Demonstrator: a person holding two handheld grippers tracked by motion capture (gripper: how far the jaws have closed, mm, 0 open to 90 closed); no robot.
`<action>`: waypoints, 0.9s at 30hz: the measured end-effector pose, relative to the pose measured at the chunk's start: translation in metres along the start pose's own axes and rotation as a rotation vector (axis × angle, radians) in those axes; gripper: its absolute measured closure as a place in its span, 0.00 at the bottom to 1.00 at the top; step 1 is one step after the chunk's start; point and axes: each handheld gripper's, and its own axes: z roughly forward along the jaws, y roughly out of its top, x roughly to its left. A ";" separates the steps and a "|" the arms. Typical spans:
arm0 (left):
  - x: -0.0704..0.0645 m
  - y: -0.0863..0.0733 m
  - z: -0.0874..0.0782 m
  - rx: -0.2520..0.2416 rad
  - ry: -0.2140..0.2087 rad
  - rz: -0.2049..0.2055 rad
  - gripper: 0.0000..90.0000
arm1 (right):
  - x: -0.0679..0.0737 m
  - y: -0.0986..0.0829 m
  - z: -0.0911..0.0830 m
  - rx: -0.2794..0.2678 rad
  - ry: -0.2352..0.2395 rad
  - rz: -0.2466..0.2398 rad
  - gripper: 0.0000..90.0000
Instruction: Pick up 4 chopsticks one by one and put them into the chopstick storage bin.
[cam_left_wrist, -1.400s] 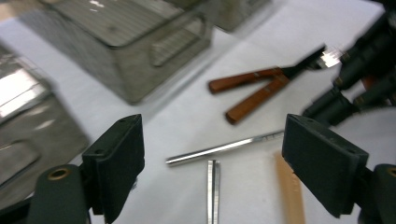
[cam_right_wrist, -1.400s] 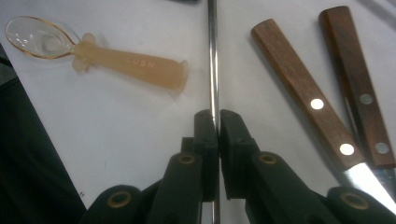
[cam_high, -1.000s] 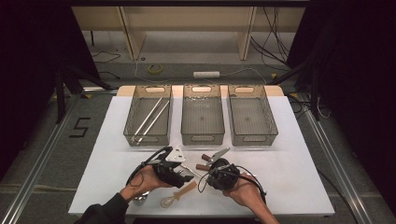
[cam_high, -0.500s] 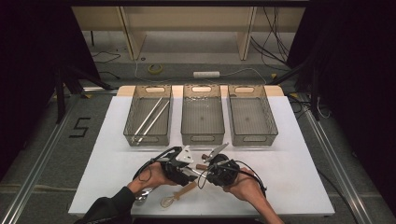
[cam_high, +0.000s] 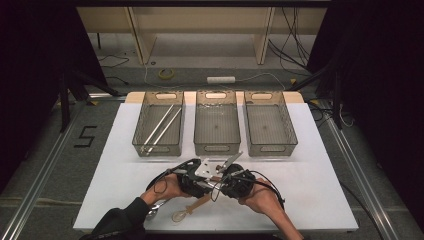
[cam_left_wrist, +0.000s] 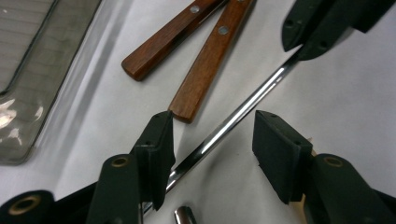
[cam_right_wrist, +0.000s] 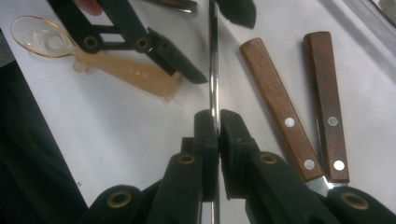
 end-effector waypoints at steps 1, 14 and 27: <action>0.000 0.000 0.000 0.010 0.000 0.013 0.55 | 0.000 0.000 0.000 0.000 0.001 0.001 0.96; 0.002 0.004 0.003 0.008 -0.028 0.077 0.70 | -0.002 0.000 -0.004 -0.021 0.017 -0.008 0.96; -0.001 0.017 -0.014 -0.021 0.010 0.254 0.86 | -0.014 -0.002 -0.018 -0.061 -0.029 -0.019 0.89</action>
